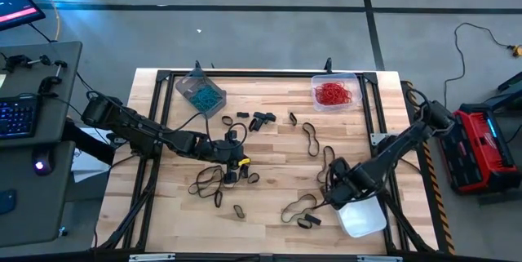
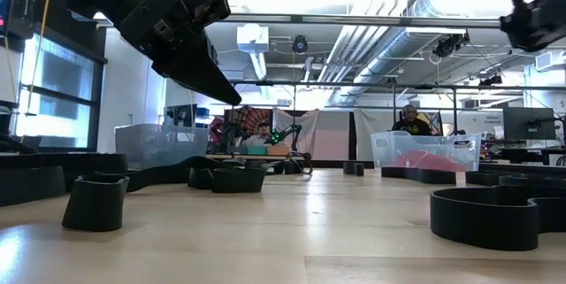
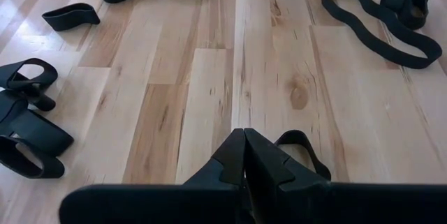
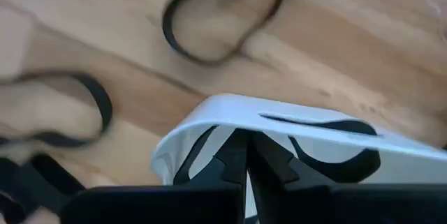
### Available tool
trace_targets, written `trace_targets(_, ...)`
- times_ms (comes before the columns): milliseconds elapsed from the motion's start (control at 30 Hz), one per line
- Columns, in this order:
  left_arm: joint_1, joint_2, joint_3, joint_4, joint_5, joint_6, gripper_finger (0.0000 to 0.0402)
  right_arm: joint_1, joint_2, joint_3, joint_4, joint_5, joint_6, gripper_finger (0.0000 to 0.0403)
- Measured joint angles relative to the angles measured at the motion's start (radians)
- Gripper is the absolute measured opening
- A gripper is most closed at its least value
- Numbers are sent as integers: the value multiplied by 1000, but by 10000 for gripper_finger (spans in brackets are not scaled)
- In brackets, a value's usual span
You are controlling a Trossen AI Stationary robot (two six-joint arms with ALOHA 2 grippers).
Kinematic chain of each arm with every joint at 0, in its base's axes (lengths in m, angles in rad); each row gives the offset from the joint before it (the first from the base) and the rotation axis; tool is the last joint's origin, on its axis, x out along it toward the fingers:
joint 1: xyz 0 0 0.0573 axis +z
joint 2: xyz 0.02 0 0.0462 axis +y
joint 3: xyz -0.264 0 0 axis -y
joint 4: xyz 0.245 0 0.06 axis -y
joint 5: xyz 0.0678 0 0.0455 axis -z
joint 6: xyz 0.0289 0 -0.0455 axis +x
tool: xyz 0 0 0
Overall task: Sort rubber bands into baskets
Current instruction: Put the black rubber band into the white bin
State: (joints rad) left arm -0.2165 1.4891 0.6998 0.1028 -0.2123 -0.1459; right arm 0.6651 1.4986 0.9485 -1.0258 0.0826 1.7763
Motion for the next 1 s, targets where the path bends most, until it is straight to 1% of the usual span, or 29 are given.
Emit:
trace_targets(100, 0, 0, 0, 0, 0, 0, 0, -22, 0, 0, 2, 22, -2, 0)
trace_targets(333, 0, 0, 0, 0, 0, 0, 0, -39, 0, 0, -49, -58, -2, 0)
trace_targets(533, 0, 0, 0, 0, 0, 0, 0, -37, 0, 0, -44, -64, 0, 1)
trace_targets(600, 0, 0, 0, 0, 0, 0, 0, -44, 0, 0, -33, -84, 17, 1)
trace_targets(667, 0, 0, 0, 0, 0, 0, 0, -54, 0, 0, -20, -89, 71, 0)
trace_targets(833, 0, 0, 0, 0, 0, 0, 0, -65, 0, 0, -12, -38, 187, 0)
trace_targets(1000, 0, 0, 0, 0, 0, 0, 0, -65, -1, 0, 36, 19, 211, 0)
